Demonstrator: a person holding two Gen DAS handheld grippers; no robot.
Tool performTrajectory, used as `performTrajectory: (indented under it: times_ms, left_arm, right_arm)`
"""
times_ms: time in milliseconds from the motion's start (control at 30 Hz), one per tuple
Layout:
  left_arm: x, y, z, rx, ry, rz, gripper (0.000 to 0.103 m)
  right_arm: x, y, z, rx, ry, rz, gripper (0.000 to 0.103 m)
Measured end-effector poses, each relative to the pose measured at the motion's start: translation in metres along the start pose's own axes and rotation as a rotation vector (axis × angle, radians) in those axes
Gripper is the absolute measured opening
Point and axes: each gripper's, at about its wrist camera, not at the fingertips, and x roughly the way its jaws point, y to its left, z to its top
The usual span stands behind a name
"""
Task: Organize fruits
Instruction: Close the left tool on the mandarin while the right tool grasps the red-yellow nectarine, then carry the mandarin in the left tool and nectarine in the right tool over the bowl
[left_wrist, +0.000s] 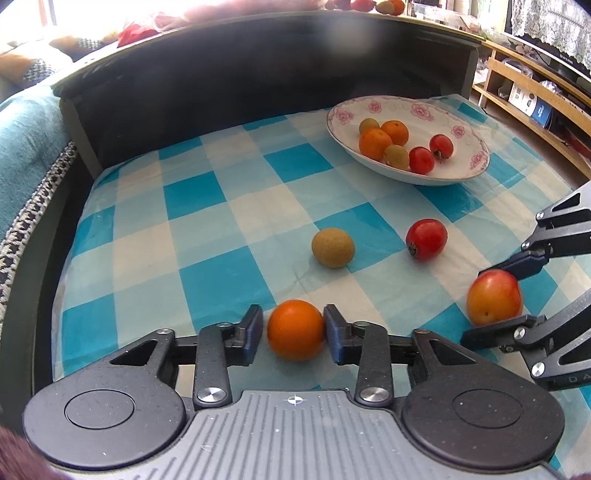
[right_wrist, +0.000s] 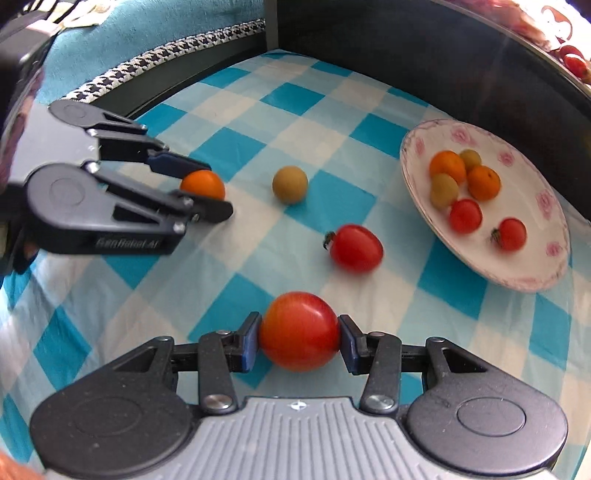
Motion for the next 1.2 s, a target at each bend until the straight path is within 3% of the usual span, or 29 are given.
performTrajectory:
  times_ms: [567, 900, 1200]
  left_arm:
    - [-0.021, -0.039, -0.016, 0.044, 0.044, 0.07, 0.039]
    - [-0.032, -0.063, 0.004, 0.084, -0.012, 0.011, 0.039]
    - [-0.024, -0.07, 0.031, 0.083, -0.039, 0.006, 0.039]
  right_arm:
    - [-0.022, -0.012, -0.041, 0.134, -0.017, -0.019, 0.045]
    - [-0.045, -0.017, -0.042, 0.162, -0.06, -0.075, 0.045]
    - [-0.051, -0.033, -0.027, 0.206, -0.08, -0.1, 0.045]
